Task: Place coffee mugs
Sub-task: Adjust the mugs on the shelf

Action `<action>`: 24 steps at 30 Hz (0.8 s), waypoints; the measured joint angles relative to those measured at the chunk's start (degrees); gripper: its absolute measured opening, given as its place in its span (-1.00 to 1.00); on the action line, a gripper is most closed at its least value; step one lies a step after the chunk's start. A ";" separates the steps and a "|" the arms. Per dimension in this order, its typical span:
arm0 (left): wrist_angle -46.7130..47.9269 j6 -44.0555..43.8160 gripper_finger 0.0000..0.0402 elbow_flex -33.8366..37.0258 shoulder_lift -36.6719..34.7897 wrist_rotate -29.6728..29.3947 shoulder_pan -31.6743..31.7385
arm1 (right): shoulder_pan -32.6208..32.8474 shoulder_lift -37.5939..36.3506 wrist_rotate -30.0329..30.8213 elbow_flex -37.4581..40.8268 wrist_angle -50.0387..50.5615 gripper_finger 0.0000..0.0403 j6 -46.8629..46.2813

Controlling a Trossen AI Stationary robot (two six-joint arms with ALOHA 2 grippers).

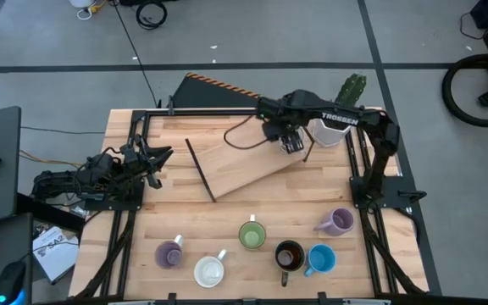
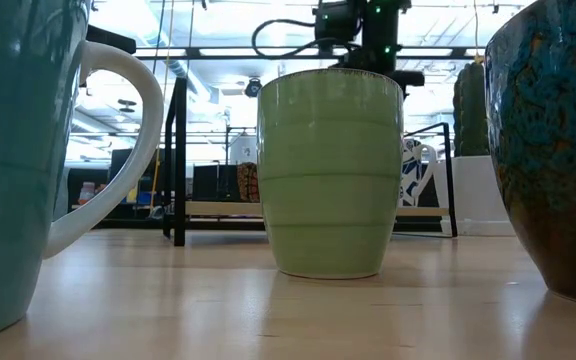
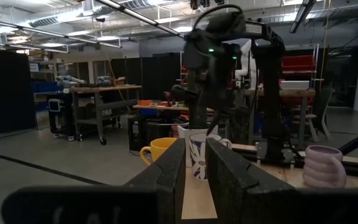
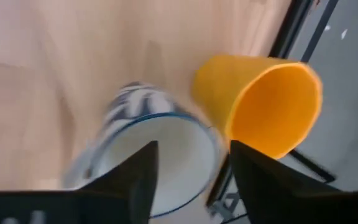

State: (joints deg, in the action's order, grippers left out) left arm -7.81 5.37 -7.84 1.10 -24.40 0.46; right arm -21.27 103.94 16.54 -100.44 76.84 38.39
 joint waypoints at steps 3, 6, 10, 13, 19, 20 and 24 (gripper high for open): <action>0.00 -0.08 -0.66 0.00 0.02 0.02 0.01 | -2.05 0.00 -0.88 0.00 -1.88 0.26 5.97; 0.00 -0.09 -0.66 0.00 0.02 0.02 -0.02 | -4.58 0.00 -3.69 0.00 -3.64 0.36 11.35; 0.00 -0.09 -0.66 0.00 0.02 -0.01 -0.02 | -8.40 0.00 -10.80 1.28 -6.05 0.35 16.07; 0.16 -0.09 -0.66 0.00 0.02 0.00 0.00 | -10.38 0.00 -12.99 3.37 -7.21 0.31 18.32; 0.55 -0.01 -0.66 0.00 0.02 -0.01 0.01 | -10.69 0.00 -12.40 7.67 -10.85 0.17 22.31; 0.55 0.14 -0.66 0.00 0.01 -0.01 -0.02 | -10.31 0.00 -11.86 8.28 -11.96 0.14 22.96; 0.57 0.27 -0.66 0.00 0.02 -0.01 -0.01 | -9.14 0.00 -9.82 10.09 -14.46 -0.01 24.38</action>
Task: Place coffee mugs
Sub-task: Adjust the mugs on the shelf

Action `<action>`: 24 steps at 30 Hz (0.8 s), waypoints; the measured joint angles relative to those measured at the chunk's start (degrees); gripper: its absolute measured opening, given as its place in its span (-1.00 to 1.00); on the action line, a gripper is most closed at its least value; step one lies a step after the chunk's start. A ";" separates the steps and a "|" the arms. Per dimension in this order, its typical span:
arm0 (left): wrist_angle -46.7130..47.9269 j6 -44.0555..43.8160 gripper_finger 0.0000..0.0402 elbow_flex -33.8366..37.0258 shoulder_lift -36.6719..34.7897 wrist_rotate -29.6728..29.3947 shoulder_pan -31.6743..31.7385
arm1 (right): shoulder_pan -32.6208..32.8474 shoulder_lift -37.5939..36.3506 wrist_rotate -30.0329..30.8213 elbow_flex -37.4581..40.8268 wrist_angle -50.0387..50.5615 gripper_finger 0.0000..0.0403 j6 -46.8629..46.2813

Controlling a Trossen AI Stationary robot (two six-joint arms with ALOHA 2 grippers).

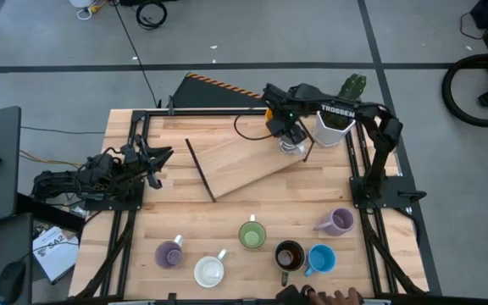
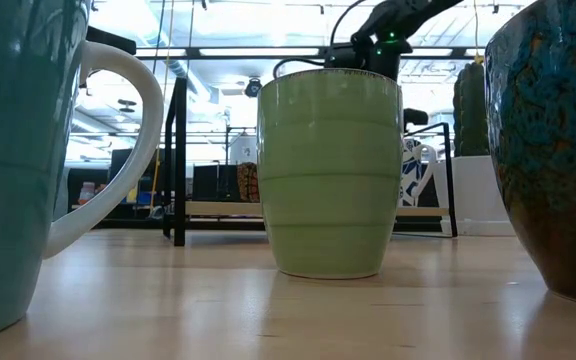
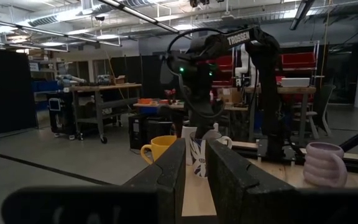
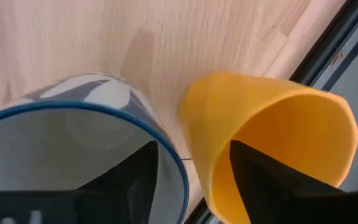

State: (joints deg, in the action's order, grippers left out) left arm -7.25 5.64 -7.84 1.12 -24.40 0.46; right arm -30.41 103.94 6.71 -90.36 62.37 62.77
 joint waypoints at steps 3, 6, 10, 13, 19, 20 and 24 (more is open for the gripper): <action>0.04 0.01 -0.66 0.00 0.01 0.00 -0.01 | 0.45 0.00 -0.10 0.56 -0.21 -0.14 0.02; 0.04 0.03 -0.66 0.00 -0.01 0.00 0.01 | 0.75 0.00 -0.12 0.58 -0.02 -0.25 -0.12; 0.13 0.06 -0.66 0.00 -0.02 0.00 0.00 | 1.30 0.00 -0.12 0.58 0.24 -0.33 -1.53; 0.31 0.10 -0.66 0.00 0.00 0.00 0.01 | 1.78 0.00 -0.15 0.58 0.60 -0.33 -2.93; 0.31 0.16 -0.66 0.00 -0.02 0.00 -0.01 | 2.70 0.00 -0.12 0.58 2.67 -0.28 -4.36; 0.31 0.14 -0.66 0.00 0.01 0.00 -0.01 | 2.87 0.00 -0.10 0.58 2.90 -0.27 -4.81; 0.31 0.12 -0.66 0.00 0.00 0.00 0.00 | 3.14 -0.02 1.20 0.58 3.07 -0.21 -7.33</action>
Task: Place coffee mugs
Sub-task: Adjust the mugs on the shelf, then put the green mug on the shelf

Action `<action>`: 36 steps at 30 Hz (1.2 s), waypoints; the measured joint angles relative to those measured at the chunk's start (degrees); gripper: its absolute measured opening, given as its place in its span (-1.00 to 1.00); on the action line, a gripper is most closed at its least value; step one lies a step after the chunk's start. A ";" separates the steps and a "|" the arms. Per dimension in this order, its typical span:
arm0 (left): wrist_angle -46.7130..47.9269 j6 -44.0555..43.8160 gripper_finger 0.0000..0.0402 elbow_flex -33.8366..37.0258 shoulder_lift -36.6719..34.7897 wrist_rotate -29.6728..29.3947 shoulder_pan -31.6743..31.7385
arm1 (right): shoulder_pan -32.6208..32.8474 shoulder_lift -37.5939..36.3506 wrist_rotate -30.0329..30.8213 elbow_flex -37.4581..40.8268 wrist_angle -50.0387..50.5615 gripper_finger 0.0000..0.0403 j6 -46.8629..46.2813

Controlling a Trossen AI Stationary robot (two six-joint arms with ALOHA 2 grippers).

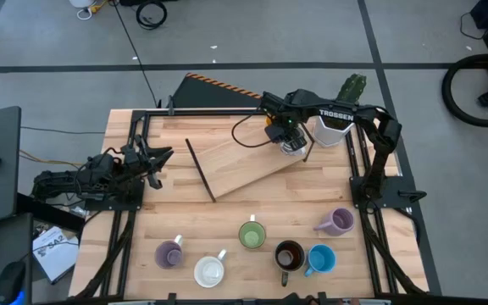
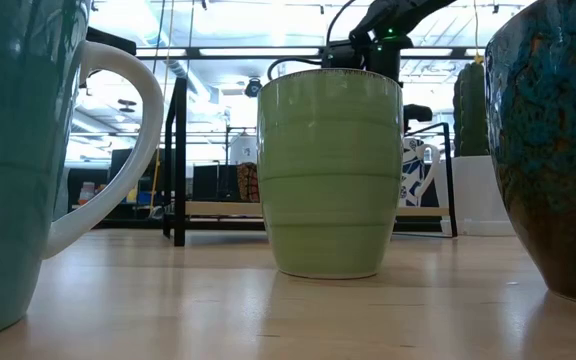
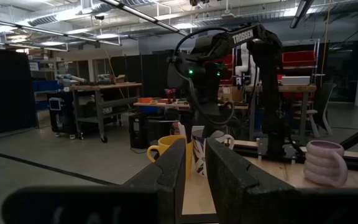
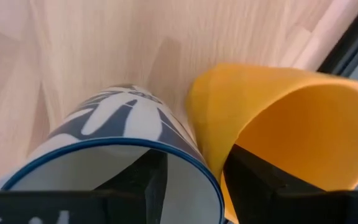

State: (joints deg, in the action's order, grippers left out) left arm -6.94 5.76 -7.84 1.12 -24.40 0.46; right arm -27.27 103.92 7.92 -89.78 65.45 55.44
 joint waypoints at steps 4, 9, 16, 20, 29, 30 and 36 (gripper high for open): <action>0.00 -0.13 -0.66 0.00 0.00 0.00 0.00 | 0.01 0.00 0.30 0.00 0.18 -0.11 -2.01; -0.02 -0.15 -0.66 0.00 -0.02 0.00 -0.01 | 0.95 -0.07 1.08 -2.36 1.79 0.04 -4.39; -0.02 -0.13 -0.66 0.00 0.00 0.00 -0.01 | 4.37 -0.15 4.30 -10.64 8.21 0.17 -10.88; -0.02 -0.16 -0.66 0.00 -0.02 0.00 0.01 | 8.57 -0.18 7.07 -13.71 11.52 0.18 -17.52; -0.04 -0.54 -0.66 0.00 -0.02 0.00 -0.01 | 22.91 0.05 -2.69 -12.71 2.87 0.16 -42.21; -0.06 -0.59 -0.66 0.00 -0.02 -0.02 0.01 | 24.16 0.07 -5.10 -12.70 1.98 0.16 -43.06; -0.02 -1.00 -0.66 0.00 -0.02 0.00 0.00 | 30.53 0.02 -9.94 -12.72 -2.81 0.16 -56.54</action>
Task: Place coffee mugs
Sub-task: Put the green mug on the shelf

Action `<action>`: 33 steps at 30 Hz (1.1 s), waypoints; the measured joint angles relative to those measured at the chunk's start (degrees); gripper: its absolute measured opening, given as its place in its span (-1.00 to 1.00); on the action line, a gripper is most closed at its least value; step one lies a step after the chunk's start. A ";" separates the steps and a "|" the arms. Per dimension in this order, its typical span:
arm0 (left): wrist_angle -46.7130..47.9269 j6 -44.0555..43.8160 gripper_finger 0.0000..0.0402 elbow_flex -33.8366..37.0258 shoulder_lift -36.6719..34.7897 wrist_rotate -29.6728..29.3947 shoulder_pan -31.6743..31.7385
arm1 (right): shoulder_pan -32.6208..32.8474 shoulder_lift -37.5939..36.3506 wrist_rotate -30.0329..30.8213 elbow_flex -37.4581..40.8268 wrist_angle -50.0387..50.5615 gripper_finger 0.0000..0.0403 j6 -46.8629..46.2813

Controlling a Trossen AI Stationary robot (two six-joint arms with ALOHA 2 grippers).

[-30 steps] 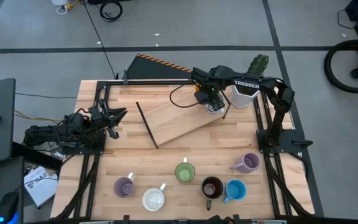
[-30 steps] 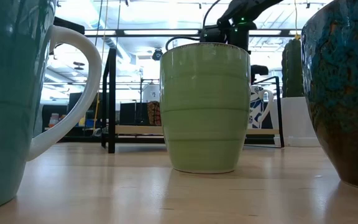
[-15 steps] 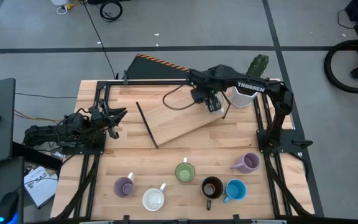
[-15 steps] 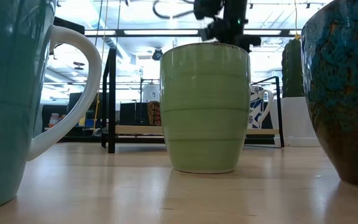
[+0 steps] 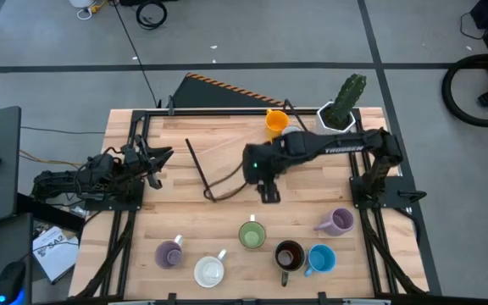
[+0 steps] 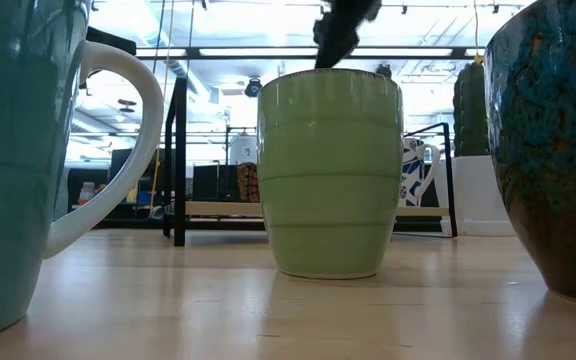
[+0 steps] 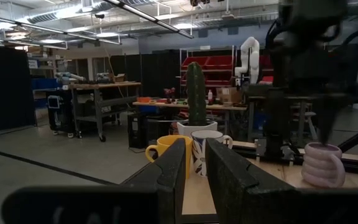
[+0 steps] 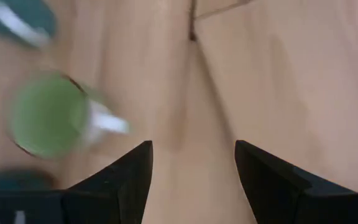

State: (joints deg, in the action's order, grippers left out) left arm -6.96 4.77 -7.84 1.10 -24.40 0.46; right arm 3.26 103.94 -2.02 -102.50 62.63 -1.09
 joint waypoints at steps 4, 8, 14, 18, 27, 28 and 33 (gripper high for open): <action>0.00 -0.03 -0.66 0.00 0.00 0.00 0.01 | 3.02 2.12 -1.09 -0.06 -1.05 0.16 -11.89; -0.05 0.05 -0.66 0.00 0.02 0.00 0.01 | 7.92 5.76 -3.01 -0.86 -1.22 0.16 -14.17; -0.03 -0.06 -0.66 0.00 0.03 -0.03 -0.01 | 12.21 10.14 -3.14 -4.69 -1.18 0.16 -15.37; 0.13 -1.14 -0.66 0.00 0.03 -0.20 0.01 | 14.64 12.76 -2.06 -7.20 -0.95 0.16 -17.26; 1.56 -2.96 -0.66 0.00 0.04 -2.96 0.00 | 19.66 17.74 1.61 -11.17 0.11 0.16 -21.06; 1.77 -3.45 -0.66 0.00 0.04 -2.97 -0.01 | 20.31 17.98 2.22 -11.48 -0.04 0.16 -21.52; 3.01 -6.49 -0.66 0.00 0.05 -2.96 0.01 | 23.71 18.66 7.52 -11.58 -1.18 0.16 -22.35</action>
State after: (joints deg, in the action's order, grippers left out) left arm -3.96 -1.72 -7.84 1.16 -27.36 0.47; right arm 26.97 122.60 5.50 -114.08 61.45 -23.44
